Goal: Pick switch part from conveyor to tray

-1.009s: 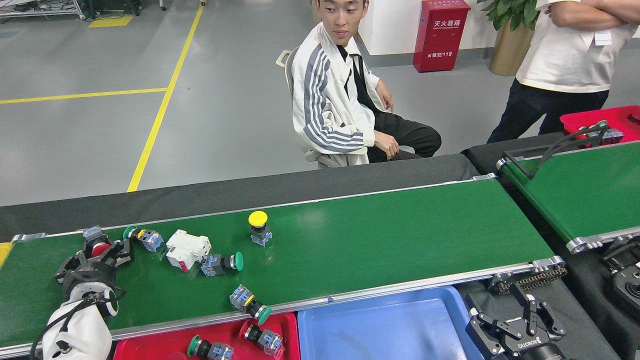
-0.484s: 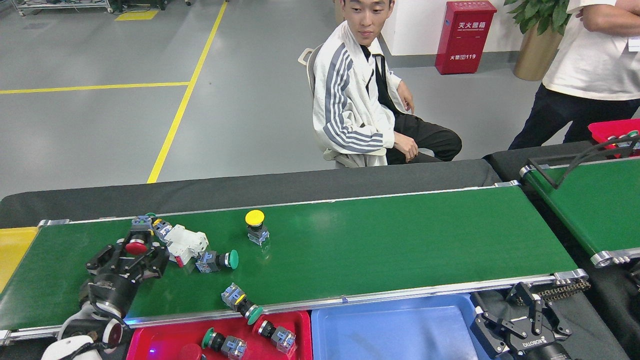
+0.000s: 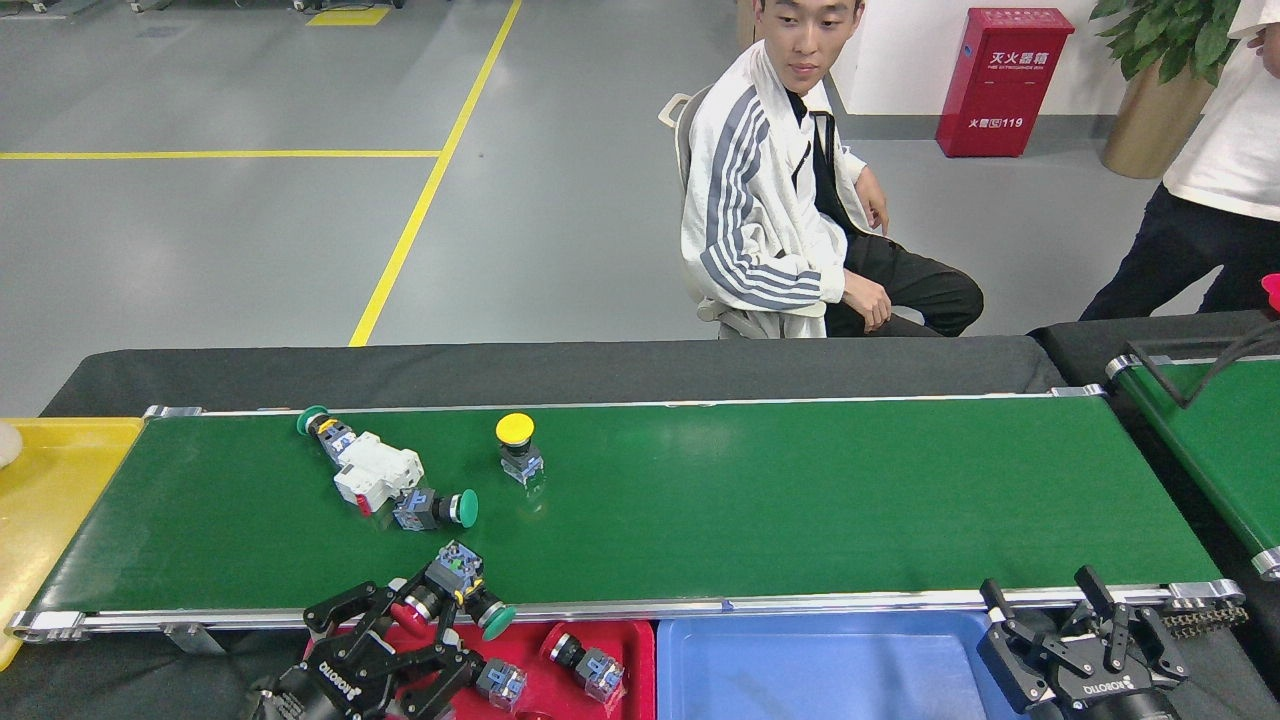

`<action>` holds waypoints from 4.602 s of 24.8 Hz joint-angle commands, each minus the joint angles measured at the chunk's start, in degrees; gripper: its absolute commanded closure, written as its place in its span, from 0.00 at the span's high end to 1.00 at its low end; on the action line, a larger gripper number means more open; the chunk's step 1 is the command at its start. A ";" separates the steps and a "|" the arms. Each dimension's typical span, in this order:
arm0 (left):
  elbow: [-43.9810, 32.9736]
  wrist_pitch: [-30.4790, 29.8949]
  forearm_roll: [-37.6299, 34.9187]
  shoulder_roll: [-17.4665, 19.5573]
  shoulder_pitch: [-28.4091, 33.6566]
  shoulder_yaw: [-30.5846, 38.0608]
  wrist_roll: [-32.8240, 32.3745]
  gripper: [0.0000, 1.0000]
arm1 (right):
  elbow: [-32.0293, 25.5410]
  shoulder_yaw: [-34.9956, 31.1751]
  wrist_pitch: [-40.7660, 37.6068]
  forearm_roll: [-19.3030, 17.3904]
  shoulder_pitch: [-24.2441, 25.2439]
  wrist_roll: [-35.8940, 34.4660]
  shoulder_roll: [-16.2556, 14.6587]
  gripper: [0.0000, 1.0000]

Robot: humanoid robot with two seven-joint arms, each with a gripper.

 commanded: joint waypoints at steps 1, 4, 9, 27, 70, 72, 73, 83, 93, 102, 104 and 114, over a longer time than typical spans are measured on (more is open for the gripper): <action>-0.90 -0.91 0.68 -0.39 0.87 -0.06 0.22 1.00 | -0.61 -0.84 -0.26 -0.21 0.27 -0.06 0.05 1.00; -0.90 -2.05 1.56 -1.45 2.01 0.03 0.31 1.00 | -0.61 -1.72 -0.26 -0.21 0.62 -0.06 0.05 1.00; -0.90 0.85 1.74 -4.52 2.54 5.13 0.31 1.00 | -0.88 -1.63 -0.35 -0.21 0.80 -0.06 0.05 1.00; 5.70 14.56 1.12 -3.82 -0.01 15.50 0.04 1.00 | -1.14 -1.10 -0.70 -0.29 0.98 0.03 0.93 1.00; 37.52 11.49 1.12 7.25 -24.09 14.27 1.36 0.04 | -1.23 -0.05 -0.70 -0.29 0.80 0.38 1.45 1.00; 29.53 2.88 4.02 6.90 -18.56 14.27 0.31 0.07 | -1.32 -0.05 -0.61 -0.29 0.80 0.38 1.81 1.00; 24.86 -0.90 5.16 6.73 -15.04 14.18 -0.66 0.08 | -1.32 -0.05 -0.61 -0.29 0.80 0.38 1.81 1.00; 1.12 -2.67 6.57 -3.82 5.27 10.57 -4.53 1.00 | -1.58 -0.14 -0.44 -0.29 0.98 0.38 2.07 1.00; 4.55 10.60 6.66 -4.17 0.78 22.44 -4.26 1.00 | -1.58 -0.14 -0.35 -0.29 1.06 0.38 1.98 1.00; 4.46 10.96 6.13 -4.17 0.78 24.55 -3.91 0.99 | -2.46 -0.31 -0.09 -0.29 1.06 1.52 2.07 1.00; 4.20 10.87 3.85 -4.08 0.78 24.64 -3.91 0.98 | -2.46 -0.49 -0.17 -0.29 0.98 1.52 1.98 1.00; 4.20 10.95 0.68 -4.08 0.96 24.72 -3.74 0.99 | -2.46 -0.84 -0.17 -0.29 0.98 1.52 1.89 1.00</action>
